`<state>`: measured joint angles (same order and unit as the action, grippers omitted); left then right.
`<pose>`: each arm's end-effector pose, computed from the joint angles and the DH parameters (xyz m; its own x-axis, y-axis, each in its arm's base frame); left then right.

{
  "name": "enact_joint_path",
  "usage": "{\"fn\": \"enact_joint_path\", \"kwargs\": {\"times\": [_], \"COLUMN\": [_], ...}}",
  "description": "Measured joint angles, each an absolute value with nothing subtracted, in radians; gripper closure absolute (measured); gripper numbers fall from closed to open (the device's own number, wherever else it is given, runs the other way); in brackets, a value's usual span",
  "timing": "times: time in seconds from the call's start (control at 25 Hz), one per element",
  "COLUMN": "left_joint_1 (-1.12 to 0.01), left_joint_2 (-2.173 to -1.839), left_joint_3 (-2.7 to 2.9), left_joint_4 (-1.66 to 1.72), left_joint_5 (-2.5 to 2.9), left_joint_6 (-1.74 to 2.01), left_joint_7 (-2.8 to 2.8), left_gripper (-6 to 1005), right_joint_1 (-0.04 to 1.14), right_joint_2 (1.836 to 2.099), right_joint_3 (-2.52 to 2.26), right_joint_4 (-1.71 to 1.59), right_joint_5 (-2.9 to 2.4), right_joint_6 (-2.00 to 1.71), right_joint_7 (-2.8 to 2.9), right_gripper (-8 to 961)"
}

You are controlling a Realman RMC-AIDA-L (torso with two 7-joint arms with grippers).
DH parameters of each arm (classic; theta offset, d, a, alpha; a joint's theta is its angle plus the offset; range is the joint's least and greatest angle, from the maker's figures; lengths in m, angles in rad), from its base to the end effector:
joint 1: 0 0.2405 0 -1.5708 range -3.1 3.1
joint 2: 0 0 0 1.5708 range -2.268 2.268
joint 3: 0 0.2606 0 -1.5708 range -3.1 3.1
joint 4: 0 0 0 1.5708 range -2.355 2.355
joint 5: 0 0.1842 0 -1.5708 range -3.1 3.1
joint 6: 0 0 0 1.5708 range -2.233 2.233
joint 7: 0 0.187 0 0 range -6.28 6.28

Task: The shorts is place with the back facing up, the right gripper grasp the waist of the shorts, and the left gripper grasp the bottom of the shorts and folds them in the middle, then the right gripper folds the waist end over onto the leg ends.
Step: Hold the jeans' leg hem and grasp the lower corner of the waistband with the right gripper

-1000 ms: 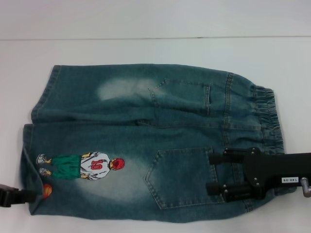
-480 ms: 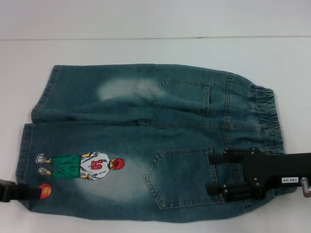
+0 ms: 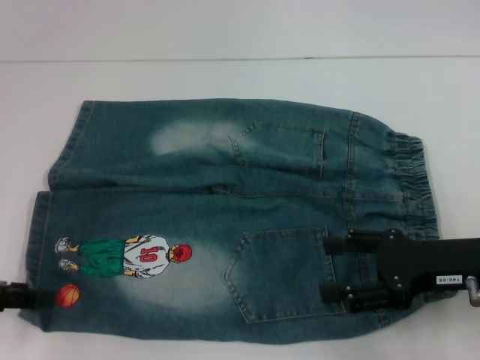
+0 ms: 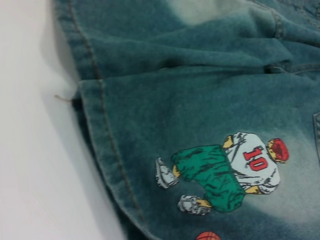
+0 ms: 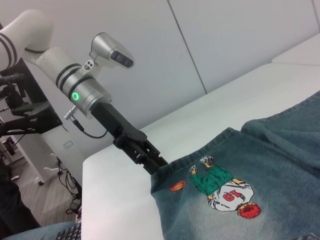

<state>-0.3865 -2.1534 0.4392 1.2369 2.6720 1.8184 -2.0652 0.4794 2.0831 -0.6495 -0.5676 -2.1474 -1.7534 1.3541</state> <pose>-0.3324 0.2511 0.0178 0.4061 0.8971 0.1743 0.8979 -0.3562 -0.2586 0.2438 0.2625 -0.0596 0.7620 -0.4577 -0.4581 -0.4635 -0.8795 0.1078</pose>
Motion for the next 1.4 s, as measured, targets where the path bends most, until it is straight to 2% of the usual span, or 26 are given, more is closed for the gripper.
{"fn": "enact_joint_path", "kwargs": {"times": [0.36,0.6,1.4], "left_joint_1": [-0.37,-0.373,-0.395], "left_joint_2": [-2.159,-2.144,-2.149], "left_joint_3": [0.437,0.435,0.482], "left_joint_4": [1.327,1.286,1.216], "left_joint_5": [2.686,2.688,2.701], "left_joint_6": [1.821,1.842,1.836], "left_joint_7": [-2.092,-2.112,-2.118], "left_gripper": [376,374,384], "right_joint_1": [0.479,0.477,0.475], "right_joint_2": [2.083,2.083,2.082], "right_joint_3": [-0.649,-0.649,-0.649], "right_joint_4": [-0.569,-0.57,-0.573], "right_joint_5": [-2.147,-2.147,-2.147], "right_joint_6": [-1.753,-1.752,-1.75], "right_joint_7": [1.354,1.352,1.351], "right_gripper": [39,38,38]}}
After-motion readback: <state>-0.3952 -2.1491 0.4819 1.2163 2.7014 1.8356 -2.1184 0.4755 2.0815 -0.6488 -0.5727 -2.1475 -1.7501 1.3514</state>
